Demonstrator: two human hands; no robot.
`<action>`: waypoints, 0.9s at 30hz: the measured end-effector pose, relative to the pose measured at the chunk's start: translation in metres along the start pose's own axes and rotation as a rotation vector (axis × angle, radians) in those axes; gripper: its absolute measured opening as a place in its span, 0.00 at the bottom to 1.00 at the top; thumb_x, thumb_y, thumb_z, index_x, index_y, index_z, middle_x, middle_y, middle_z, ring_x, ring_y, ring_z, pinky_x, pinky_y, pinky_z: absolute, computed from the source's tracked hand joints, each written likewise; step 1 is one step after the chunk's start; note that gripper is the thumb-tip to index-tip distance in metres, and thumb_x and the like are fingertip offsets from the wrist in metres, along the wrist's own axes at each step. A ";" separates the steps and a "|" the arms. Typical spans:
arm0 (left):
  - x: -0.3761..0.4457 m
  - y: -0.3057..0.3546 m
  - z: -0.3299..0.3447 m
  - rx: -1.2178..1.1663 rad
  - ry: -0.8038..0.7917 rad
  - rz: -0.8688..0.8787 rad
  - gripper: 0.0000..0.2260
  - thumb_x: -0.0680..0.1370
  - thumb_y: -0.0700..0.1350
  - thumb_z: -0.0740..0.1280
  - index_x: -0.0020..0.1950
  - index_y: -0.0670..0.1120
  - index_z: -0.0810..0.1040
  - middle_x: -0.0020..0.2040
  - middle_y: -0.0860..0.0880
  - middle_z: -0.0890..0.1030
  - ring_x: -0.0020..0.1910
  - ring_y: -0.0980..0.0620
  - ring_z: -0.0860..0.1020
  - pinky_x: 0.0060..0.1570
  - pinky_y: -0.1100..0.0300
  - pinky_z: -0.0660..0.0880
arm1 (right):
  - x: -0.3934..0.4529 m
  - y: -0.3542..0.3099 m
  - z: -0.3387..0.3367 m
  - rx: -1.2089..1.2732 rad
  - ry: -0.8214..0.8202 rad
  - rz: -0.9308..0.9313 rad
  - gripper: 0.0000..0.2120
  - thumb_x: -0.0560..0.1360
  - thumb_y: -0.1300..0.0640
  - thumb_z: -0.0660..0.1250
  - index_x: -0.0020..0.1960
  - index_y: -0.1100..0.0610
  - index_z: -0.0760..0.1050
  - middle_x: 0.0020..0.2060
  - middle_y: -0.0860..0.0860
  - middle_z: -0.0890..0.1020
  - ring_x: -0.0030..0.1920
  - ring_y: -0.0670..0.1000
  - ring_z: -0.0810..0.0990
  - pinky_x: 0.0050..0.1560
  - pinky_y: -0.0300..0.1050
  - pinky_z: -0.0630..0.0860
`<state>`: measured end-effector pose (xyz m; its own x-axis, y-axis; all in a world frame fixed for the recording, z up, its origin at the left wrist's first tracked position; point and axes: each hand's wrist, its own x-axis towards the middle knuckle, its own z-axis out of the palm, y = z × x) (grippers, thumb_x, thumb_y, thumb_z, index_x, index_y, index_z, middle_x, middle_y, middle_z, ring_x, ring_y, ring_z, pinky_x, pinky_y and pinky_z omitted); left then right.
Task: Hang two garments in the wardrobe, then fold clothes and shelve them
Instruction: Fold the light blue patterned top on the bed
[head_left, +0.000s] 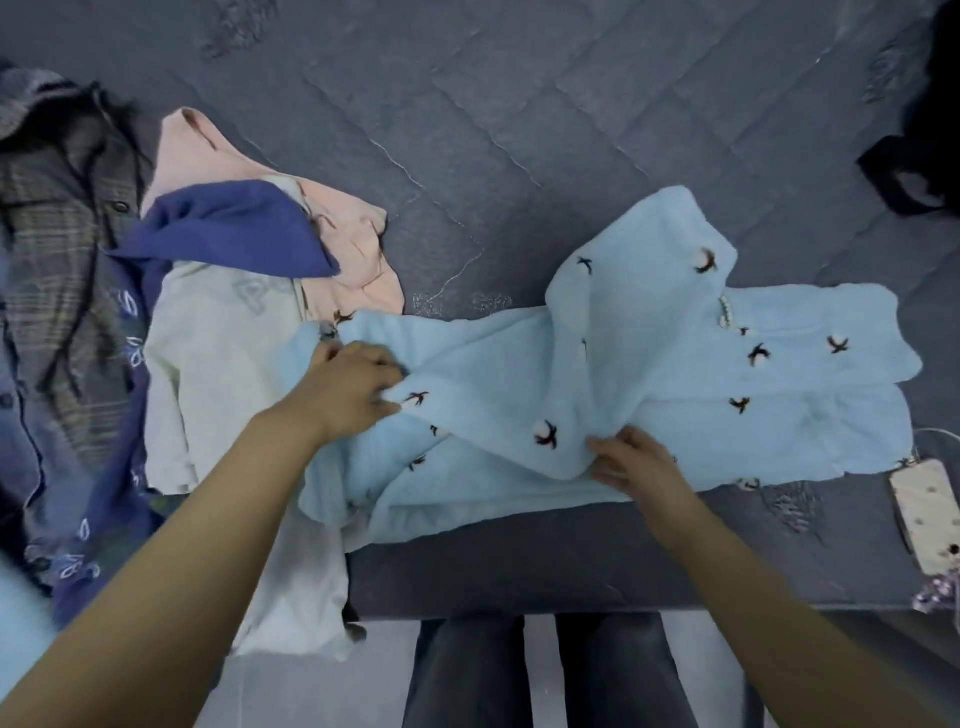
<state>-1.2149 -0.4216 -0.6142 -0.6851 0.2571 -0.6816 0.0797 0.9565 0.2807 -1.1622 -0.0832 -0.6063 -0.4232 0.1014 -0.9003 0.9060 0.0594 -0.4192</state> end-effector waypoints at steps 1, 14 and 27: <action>0.002 0.002 0.002 0.023 -0.005 -0.002 0.16 0.76 0.54 0.67 0.64 0.56 0.76 0.64 0.57 0.72 0.68 0.55 0.64 0.67 0.53 0.47 | 0.004 -0.009 -0.002 -0.031 0.127 -0.069 0.09 0.76 0.56 0.70 0.52 0.60 0.76 0.51 0.56 0.83 0.50 0.55 0.82 0.52 0.49 0.80; 0.026 0.029 0.013 -0.562 0.056 -0.009 0.14 0.79 0.51 0.67 0.60 0.46 0.77 0.50 0.48 0.81 0.45 0.50 0.78 0.48 0.57 0.72 | 0.048 -0.110 -0.015 0.374 0.484 -0.458 0.16 0.80 0.52 0.65 0.65 0.57 0.73 0.57 0.48 0.80 0.56 0.47 0.80 0.57 0.45 0.79; 0.058 0.007 -0.025 -0.054 0.124 -0.167 0.16 0.80 0.56 0.62 0.59 0.46 0.77 0.59 0.44 0.77 0.59 0.43 0.72 0.58 0.51 0.65 | 0.029 -0.013 -0.073 0.815 0.200 -0.093 0.19 0.78 0.43 0.64 0.63 0.52 0.77 0.58 0.50 0.83 0.57 0.52 0.82 0.58 0.53 0.78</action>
<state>-1.2721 -0.4033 -0.6345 -0.7694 0.0737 -0.6345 -0.0792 0.9747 0.2092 -1.1874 -0.0082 -0.6187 -0.4208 0.3098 -0.8526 0.5592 -0.6515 -0.5127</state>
